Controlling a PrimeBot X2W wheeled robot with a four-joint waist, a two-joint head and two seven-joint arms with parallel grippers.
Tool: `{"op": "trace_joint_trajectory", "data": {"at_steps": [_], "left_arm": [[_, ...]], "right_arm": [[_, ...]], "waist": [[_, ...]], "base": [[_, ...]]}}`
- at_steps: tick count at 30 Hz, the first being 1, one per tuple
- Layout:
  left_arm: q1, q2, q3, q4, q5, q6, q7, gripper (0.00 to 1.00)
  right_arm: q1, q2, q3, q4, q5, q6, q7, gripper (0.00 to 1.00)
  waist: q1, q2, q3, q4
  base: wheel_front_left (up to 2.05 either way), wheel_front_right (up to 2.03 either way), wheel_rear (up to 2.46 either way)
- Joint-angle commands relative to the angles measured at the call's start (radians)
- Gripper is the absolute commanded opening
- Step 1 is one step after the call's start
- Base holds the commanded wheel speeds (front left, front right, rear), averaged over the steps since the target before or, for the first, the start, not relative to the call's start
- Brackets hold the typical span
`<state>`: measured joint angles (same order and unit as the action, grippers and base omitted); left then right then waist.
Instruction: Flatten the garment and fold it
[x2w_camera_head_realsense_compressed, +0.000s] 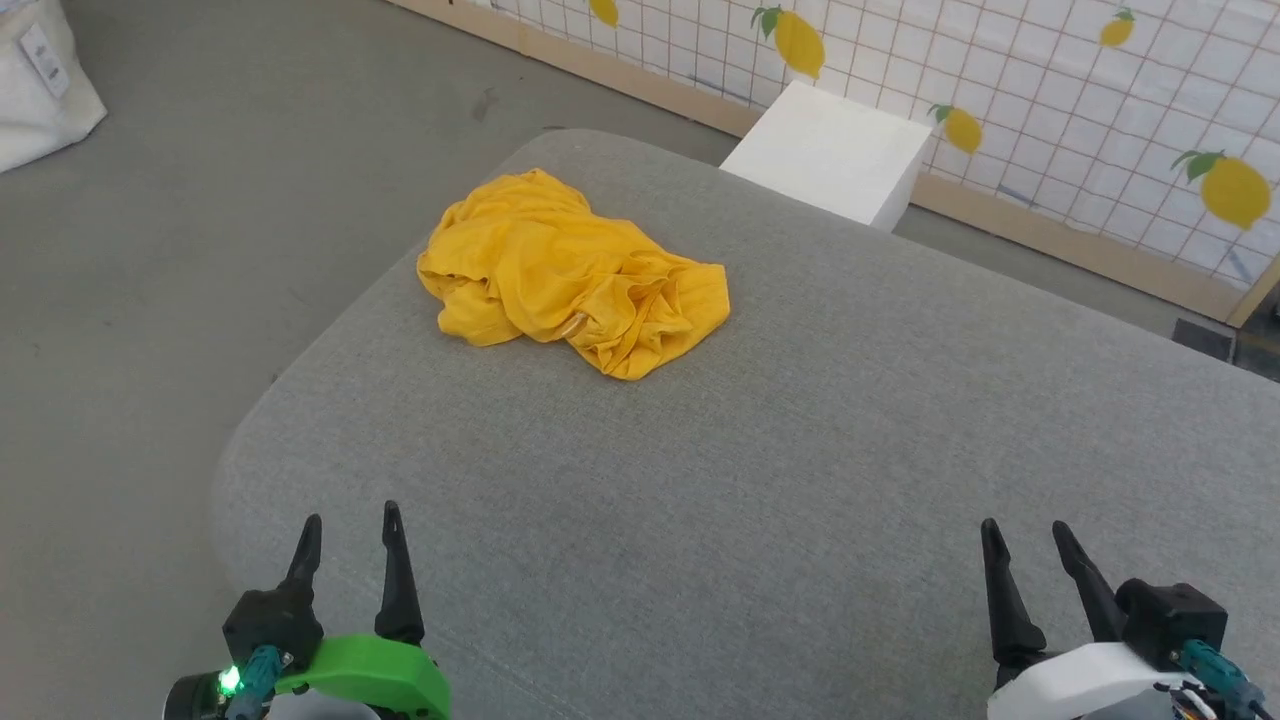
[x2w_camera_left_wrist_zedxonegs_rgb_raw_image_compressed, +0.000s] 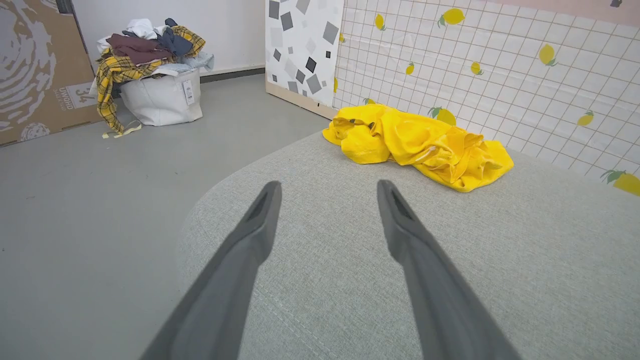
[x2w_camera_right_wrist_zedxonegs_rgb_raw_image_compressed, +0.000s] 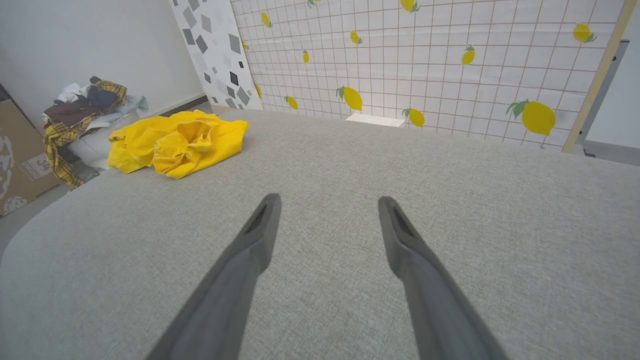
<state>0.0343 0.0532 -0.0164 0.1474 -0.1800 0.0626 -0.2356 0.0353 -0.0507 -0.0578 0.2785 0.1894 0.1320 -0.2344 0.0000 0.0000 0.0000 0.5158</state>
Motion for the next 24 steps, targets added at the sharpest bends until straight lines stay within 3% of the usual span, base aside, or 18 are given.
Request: {"op": "trace_joint_trajectory", "data": {"at_steps": [1, 6, 13, 15, 24], "left_arm": [[-0.007, -0.003, -0.004, 0.005, -0.015, -0.001, -0.012, 1.00], [-0.069, 0.006, -0.004, 0.035, -0.041, -0.035, -0.022, 1.00], [-0.321, 0.059, 0.005, 0.155, -0.105, -0.117, 0.021, 1.00], [-0.478, 0.084, 0.031, 0.267, -0.164, -0.141, 0.083, 1.00], [-0.796, 0.153, 0.096, 0.530, -0.314, -0.169, 0.292, 1.00]], "right_arm": [[0.005, 0.000, -0.004, 0.008, 0.009, -0.001, -0.013, 1.00], [-0.001, 0.001, -0.010, 0.018, 0.007, -0.001, -0.023, 1.00], [-0.015, 0.001, -0.029, -0.002, -0.025, -0.001, -0.012, 1.00], [-0.027, 0.001, -0.043, -0.034, -0.055, -0.001, 0.013, 1.00], [-0.024, 0.001, -0.113, -0.177, -0.134, -0.001, 0.092, 1.00]], "waist": [[0.0000, 0.0000, 0.006, 0.005], [0.0000, 0.0000, 0.023, 0.008], [0.0000, 0.0000, 0.080, -0.030], [0.0000, 0.0000, 0.130, -0.076], [0.0000, 0.0000, 0.274, -0.206]], "base": [[0.00, 0.00, 0.00], [0.00, 0.00, 0.00], [0.00, 0.00, 0.00], [0.00, 0.00, 0.00], [0.00, 0.00, 0.00]]}}
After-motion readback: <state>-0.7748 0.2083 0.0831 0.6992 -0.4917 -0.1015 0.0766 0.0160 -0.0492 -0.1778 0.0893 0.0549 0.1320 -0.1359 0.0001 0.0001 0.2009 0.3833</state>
